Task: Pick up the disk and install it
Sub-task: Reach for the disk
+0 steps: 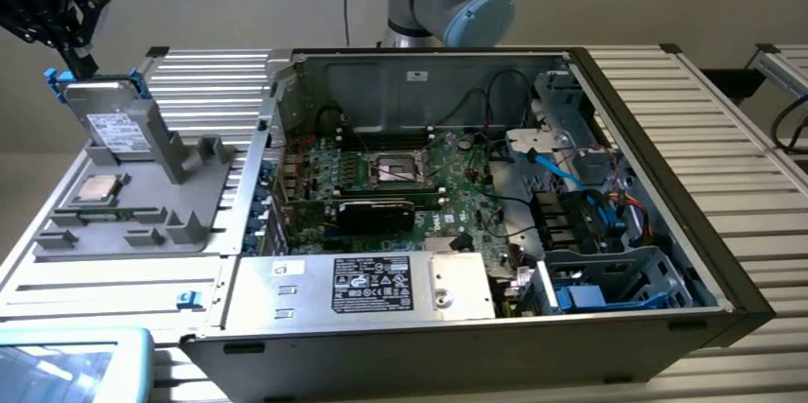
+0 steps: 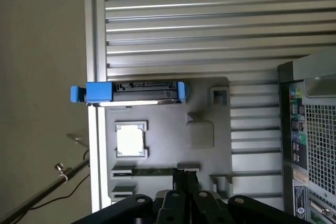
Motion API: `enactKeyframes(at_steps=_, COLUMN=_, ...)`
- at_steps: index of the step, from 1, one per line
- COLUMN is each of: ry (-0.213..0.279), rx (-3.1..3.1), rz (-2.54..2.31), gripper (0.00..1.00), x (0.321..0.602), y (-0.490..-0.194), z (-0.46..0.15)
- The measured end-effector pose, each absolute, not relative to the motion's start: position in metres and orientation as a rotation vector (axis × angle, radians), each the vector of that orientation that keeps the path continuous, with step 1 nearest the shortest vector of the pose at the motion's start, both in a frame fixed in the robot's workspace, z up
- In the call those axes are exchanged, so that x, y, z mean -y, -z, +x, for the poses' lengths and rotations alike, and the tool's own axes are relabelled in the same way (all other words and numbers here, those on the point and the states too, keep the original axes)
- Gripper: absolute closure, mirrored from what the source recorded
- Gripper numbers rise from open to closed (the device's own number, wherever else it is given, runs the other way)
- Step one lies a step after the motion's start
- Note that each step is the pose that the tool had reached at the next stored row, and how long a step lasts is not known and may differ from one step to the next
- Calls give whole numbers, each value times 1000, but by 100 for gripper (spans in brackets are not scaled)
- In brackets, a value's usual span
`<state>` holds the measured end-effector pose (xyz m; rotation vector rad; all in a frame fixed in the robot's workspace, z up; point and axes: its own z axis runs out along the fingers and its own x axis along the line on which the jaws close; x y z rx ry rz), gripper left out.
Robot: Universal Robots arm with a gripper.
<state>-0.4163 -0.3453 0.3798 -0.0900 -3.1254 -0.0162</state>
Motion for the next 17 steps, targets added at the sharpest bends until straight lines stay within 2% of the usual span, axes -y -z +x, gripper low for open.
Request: enactKeyframes(at_steps=17, ry=16, rx=3119, rz=-90, gripper=89, x=295, y=-389, z=-436)
